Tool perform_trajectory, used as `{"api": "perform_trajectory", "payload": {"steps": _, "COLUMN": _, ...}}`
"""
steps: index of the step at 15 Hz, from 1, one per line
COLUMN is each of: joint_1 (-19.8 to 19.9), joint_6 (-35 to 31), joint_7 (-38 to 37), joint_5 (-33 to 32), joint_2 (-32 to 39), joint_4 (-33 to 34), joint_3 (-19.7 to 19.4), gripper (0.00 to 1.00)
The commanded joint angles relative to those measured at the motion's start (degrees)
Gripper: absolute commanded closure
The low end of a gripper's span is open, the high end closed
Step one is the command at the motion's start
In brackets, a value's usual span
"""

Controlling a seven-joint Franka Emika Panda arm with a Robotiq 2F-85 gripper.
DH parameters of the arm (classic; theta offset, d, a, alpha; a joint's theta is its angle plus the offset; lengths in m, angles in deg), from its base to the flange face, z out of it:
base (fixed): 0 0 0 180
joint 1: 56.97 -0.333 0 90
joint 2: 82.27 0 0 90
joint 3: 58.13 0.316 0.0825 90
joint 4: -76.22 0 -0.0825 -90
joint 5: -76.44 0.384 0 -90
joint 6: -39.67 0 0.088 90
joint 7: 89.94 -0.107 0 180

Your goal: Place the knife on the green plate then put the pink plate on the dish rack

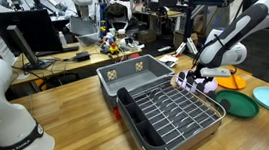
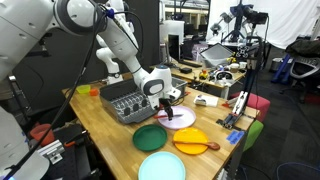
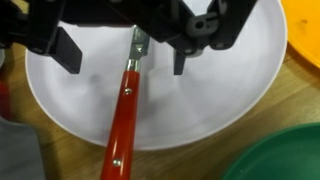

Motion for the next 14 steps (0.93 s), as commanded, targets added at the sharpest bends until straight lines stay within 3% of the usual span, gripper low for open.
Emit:
{"api": "perform_trajectory", "payload": {"steps": 1, "joint_1": -0.69, "joint_6": -0.11, "joint_7": -0.82, "joint_5": -0.04, "joint_2": 0.97, "joint_4": 1.24, "joint_3": -0.76, "gripper": 0.38}}
{"api": "perform_trajectory", "payload": {"steps": 10, "joint_1": -1.19, "joint_6": -0.57, "joint_7": -2.27, "joint_5": 0.26, "joint_2": 1.21, "joint_4": 1.92, "joint_3": -1.31, "gripper": 0.99}}
{"api": "perform_trajectory", "payload": {"steps": 14, "joint_1": -1.37, "joint_6": -0.87, "joint_7": -3.40, "joint_5": 0.30, "joint_2": 0.37, "joint_4": 1.74, "joint_3": -2.05, "gripper": 0.96}}
